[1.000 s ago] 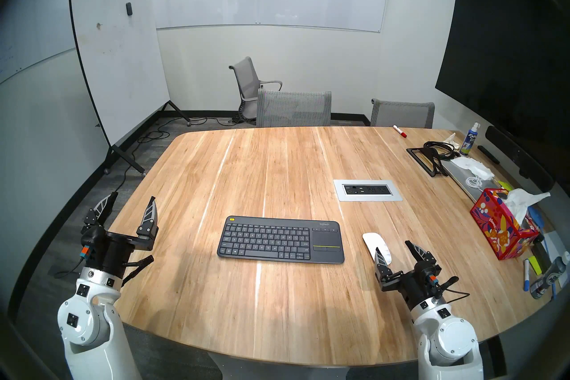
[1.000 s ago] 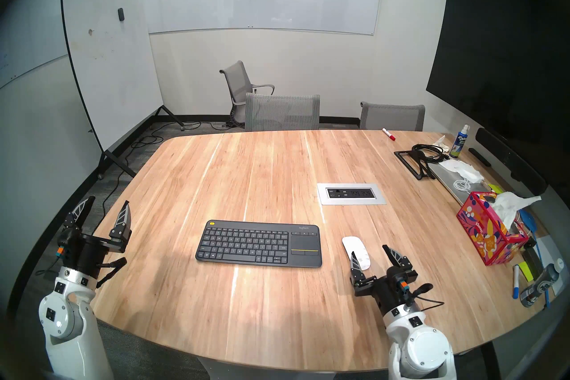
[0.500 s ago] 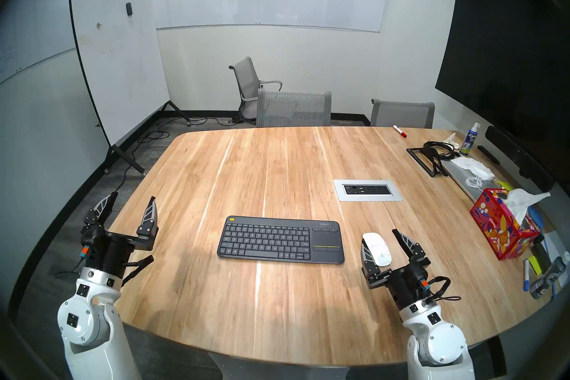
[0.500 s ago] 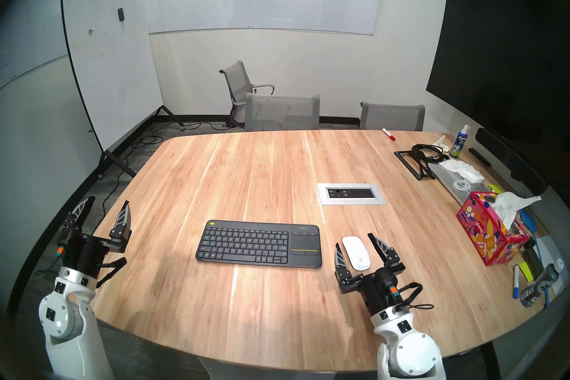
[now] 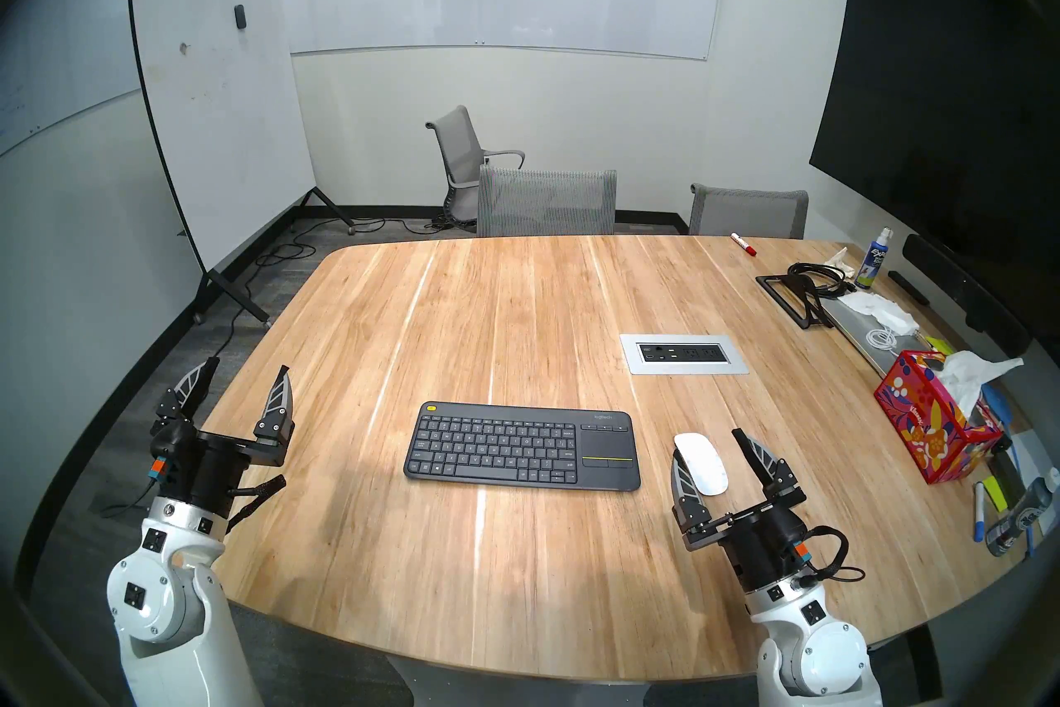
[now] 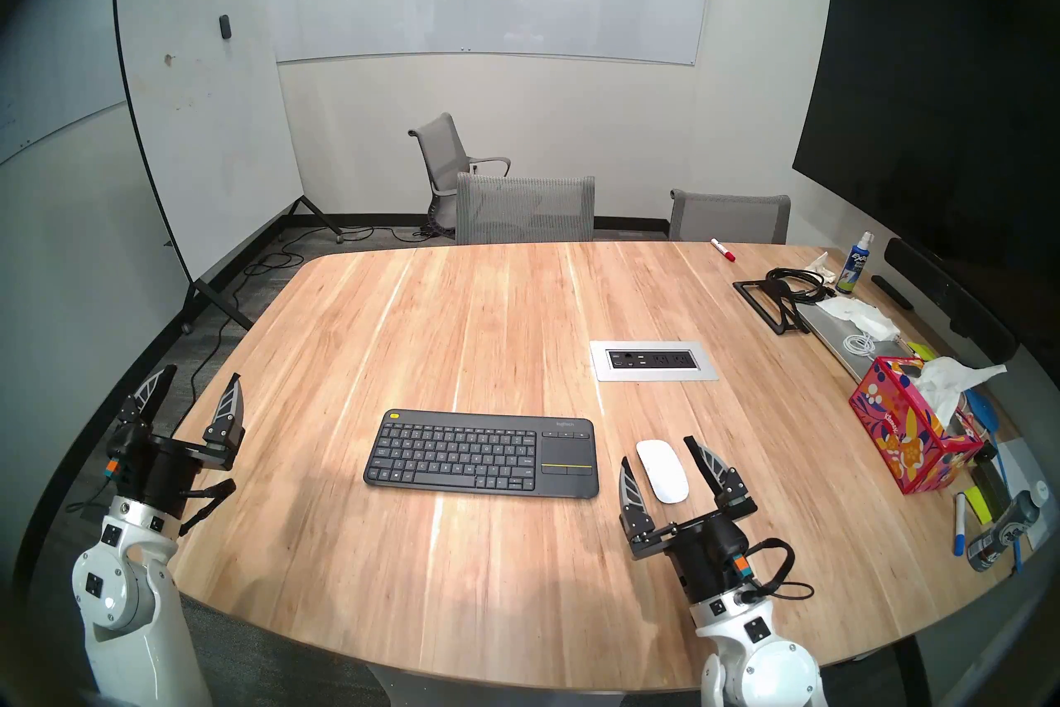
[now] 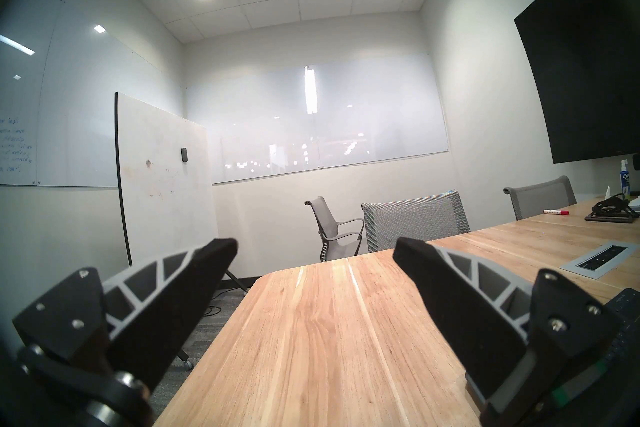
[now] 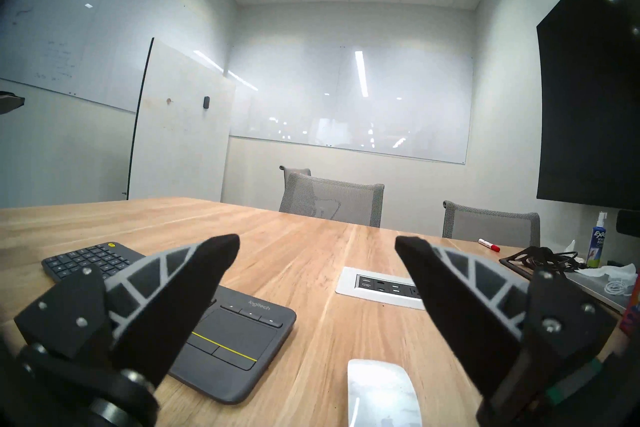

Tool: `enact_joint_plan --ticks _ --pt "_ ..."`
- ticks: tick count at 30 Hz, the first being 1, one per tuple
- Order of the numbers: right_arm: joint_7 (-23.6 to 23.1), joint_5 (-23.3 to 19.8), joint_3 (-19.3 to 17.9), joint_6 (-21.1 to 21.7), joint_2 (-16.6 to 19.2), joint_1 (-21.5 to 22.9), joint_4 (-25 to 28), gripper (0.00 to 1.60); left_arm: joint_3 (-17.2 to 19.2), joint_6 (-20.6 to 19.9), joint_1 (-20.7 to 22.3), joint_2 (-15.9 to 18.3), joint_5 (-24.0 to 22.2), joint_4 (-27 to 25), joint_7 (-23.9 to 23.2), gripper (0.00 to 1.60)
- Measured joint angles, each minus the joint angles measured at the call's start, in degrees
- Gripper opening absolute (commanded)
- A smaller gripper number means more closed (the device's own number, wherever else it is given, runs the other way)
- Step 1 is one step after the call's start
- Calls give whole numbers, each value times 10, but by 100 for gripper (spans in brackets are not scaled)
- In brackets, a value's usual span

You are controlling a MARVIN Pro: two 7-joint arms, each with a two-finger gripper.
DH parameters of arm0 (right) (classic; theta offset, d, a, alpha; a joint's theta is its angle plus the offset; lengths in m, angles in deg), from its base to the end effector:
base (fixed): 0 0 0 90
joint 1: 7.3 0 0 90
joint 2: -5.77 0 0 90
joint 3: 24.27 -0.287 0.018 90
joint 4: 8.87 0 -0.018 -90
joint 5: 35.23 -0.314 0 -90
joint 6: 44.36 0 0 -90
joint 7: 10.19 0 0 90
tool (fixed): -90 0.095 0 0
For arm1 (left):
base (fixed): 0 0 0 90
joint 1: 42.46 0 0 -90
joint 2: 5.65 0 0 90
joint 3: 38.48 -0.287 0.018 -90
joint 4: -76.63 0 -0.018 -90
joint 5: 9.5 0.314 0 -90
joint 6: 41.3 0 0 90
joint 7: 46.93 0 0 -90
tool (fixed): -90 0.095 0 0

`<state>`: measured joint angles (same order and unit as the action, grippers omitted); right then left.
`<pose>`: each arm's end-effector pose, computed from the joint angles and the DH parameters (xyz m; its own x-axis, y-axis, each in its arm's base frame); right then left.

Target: Put the mouse beside the keyboard

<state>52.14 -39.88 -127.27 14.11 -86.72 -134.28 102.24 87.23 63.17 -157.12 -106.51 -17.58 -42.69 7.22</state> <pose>0.2195 -0.0380 -0.3185 -0.2643 0.0849 0.9607 0.2339 -0.9607 0.1492 0.2386 0.1435 -0.2395 -0.2642 -0.1510 0.9526 0.0326 -0.9885 -0.1477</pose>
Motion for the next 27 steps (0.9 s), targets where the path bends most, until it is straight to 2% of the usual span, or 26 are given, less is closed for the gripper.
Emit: enact_joint_plan --ticks 11,27 --pt "-8 -25 8 -34 -8 -5 1 160 0 0 0 0 0 0 0 160" --pt "-15 -33 7 -42 -12 -4 1 160 0 0 0 0 0 0 0 160"
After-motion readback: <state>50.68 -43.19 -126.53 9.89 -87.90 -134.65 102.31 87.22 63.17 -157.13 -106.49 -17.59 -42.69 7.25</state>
